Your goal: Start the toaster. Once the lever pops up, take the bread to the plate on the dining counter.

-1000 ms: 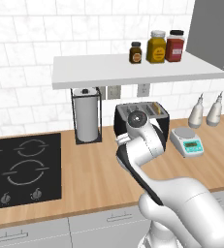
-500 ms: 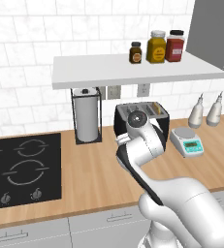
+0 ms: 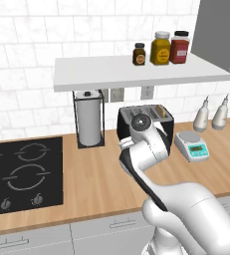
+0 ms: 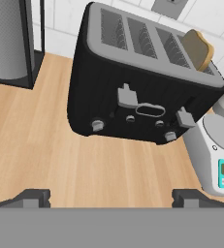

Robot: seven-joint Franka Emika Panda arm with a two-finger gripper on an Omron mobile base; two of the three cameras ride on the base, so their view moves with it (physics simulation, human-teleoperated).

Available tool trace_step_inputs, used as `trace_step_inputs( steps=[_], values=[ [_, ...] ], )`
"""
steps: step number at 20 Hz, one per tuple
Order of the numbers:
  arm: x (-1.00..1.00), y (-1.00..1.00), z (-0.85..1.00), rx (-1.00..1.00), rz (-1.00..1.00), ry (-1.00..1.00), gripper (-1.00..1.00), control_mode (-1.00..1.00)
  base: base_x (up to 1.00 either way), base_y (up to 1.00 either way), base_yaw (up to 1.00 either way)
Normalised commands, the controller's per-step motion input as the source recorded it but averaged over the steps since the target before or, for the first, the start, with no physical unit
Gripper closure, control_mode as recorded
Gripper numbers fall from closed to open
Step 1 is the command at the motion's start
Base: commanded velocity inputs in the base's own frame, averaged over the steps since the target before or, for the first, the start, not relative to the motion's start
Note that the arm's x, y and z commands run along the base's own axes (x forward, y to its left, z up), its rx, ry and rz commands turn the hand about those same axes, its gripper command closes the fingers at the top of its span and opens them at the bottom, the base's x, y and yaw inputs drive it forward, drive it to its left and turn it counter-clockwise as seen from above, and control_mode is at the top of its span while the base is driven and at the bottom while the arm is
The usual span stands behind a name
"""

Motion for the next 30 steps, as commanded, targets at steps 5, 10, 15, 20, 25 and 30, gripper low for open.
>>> trace_step_inputs(
  steps=[5, 10, 15, 20, 25, 30],
  values=[
    [0.0, 0.0, 0.0, 0.0, 0.0, 0.0, -1.0, -1.0, 0.0, 0.0, 0.0],
    [0.0, 0.0, 0.0, 0.0, 0.0, 0.0, -1.0, -1.0, 0.0, 0.0, 0.0],
    [0.0, 0.0, 0.0, 0.0, 0.0, 0.0, -1.0, -1.0, 0.0, 0.0, 0.0],
    [0.0, 0.0, 0.0, 0.0, 0.0, 0.0, -1.0, -1.0, 0.0, 0.0, 0.0],
    [0.0, 0.0, 0.0, 0.0, 0.0, 0.0, -1.0, -1.0, 0.0, 0.0, 0.0],
    [0.0, 0.0, 0.0, 0.0, 0.0, 0.0, -1.0, -1.0, 0.0, 0.0, 0.0]
  ],
)
